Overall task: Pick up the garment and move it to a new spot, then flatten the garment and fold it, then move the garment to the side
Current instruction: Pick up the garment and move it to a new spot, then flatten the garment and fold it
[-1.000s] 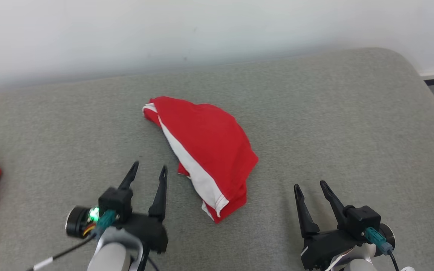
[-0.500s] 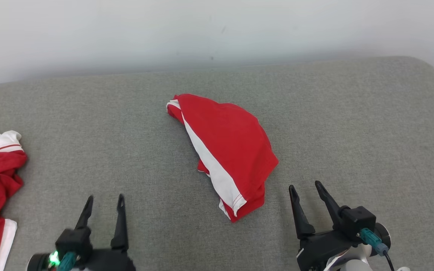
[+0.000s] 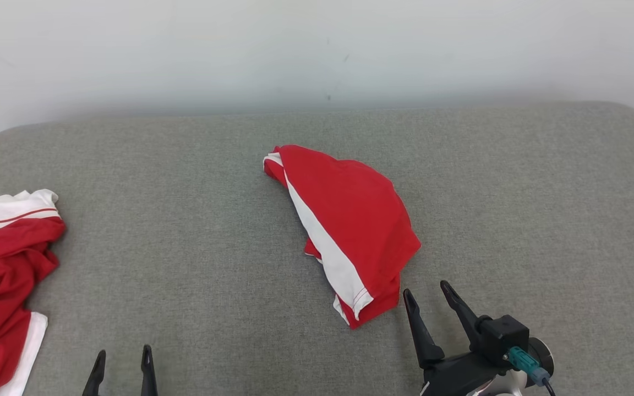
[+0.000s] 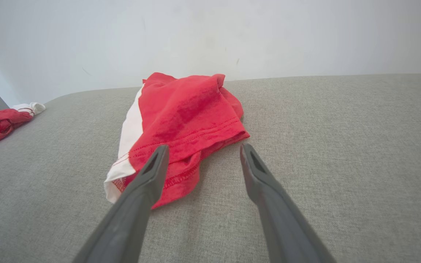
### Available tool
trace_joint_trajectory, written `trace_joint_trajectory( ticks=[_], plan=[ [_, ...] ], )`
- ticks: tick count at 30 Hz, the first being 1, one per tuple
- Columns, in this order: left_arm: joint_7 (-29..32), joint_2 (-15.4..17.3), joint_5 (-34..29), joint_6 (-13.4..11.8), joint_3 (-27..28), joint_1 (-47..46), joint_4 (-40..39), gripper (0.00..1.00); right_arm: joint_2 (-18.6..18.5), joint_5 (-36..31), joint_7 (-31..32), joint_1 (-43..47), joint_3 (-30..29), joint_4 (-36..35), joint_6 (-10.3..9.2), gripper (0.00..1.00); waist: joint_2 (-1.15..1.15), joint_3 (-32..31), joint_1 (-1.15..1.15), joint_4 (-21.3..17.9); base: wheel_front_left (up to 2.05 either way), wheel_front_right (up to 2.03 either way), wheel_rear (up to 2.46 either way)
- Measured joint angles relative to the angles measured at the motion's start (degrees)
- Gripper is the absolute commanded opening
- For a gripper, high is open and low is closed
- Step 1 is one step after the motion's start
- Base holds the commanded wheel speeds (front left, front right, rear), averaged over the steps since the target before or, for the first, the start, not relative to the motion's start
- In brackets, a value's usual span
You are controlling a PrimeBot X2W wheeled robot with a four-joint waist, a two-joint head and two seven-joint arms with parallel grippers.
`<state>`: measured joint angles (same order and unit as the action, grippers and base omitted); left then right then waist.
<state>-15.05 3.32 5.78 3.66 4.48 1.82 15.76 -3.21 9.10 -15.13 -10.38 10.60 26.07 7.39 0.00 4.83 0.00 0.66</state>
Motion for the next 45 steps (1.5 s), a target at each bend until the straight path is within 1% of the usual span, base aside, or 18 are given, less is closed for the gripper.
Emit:
trace_joint_trajectory(
  ticks=[1,7,15,21,28,30,32,34,35,36,37,38,39,45],
  plan=[
    [0.0,-0.01,-0.18,0.33,0.16,0.44,-0.23,1.0,-0.04,0.0,0.0,0.09,0.16,0.03,0.0,1.0,0.0,-0.13,0.0,0.14,0.0,0.0,0.0],
    [0.0,-0.22,-0.25,0.49,0.75,1.65,-0.73,1.0,-0.36,0.2,0.0,0.41,2.11,0.3,0.0,1.0,0.0,-0.59,0.0,0.96,0.0,0.0,0.0],
    [0.0,-0.37,0.44,0.96,-0.81,1.59,-0.34,1.0,-0.73,2.9,0.0,1.05,7.69,1.4,0.0,1.0,0.0,-0.19,0.0,2.76,0.0,0.0,0.0],
    [0.0,-0.38,1.12,0.93,-2.0,0.14,0.13,1.0,-1.56,4.54,0.01,-0.29,7.1,2.09,0.0,1.0,0.0,1.07,0.01,4.99,0.0,0.0,0.0],
    [0.0,-0.37,1.29,0.44,-2.21,-0.01,0.08,1.0,-1.47,5.22,0.01,-1.4,7.13,2.4,0.0,1.0,0.0,2.69,0.01,7.67,0.0,0.0,0.0],
    [0.0,-0.38,1.32,0.35,-2.27,0.01,0.07,1.0,-1.4,5.43,0.0,-1.35,7.31,2.27,0.0,0.9,0.0,3.03,0.01,8.06,0.0,0.0,0.0],
    [0.0,-0.37,1.46,0.29,-2.34,0.02,0.09,1.0,-1.32,5.43,0.0,-1.32,7.58,2.14,0.0,0.87,0.0,3.19,0.01,8.13,0.0,0.0,0.0],
    [0.0,-0.37,1.76,0.19,-2.63,0.02,0.14,1.0,-1.33,5.47,0.01,-1.29,7.99,2.25,0.0,0.87,0.0,3.18,0.01,7.92,0.0,0.0,0.0],
    [0.0,-0.38,1.8,0.2,-2.8,-0.01,0.14,1.0,-1.34,5.57,0.01,-1.29,8.06,2.27,0.0,0.85,0.0,3.16,0.01,7.79,0.0,0.0,0.0],
    [0.0,-0.38,1.81,0.2,-2.96,-0.03,0.14,1.0,-1.35,5.78,0.0,-1.27,7.95,2.1,0.0,0.77,0.0,3.14,0.01,7.65,0.0,0.0,0.0],
    [0.0,-0.38,1.83,0.18,-3.04,-0.08,0.15,1.0,-1.35,5.97,0.0,-1.29,7.9,1.82,0.0,0.5,0.0,3.13,0.01,7.48,0.0,0.0,0.0],
    [0.0,-0.38,1.89,0.13,-3.22,-0.14,0.16,1.0,-1.35,6.01,0.0,-1.31,7.95,1.66,0.0,0.38,0.0,3.11,0.01,7.29,0.0,0.0,0.0],
    [0.0,-0.38,1.89,0.13,-3.34,-0.21,0.18,1.0,-1.35,6.06,0.01,-1.3,8.03,1.14,0.0,0.0,0.0,3.08,0.01,7.08,0.0,0.0,0.0],
    [0.0,-0.37,2.14,0.11,-2.9,-0.4,0.41,1.0,-1.46,7.16,0.01,-1.26,6.03,-1.74,0.0,0.0,0.0,2.74,0.01,5.64,0.0,0.0,0.0]
  ],
)
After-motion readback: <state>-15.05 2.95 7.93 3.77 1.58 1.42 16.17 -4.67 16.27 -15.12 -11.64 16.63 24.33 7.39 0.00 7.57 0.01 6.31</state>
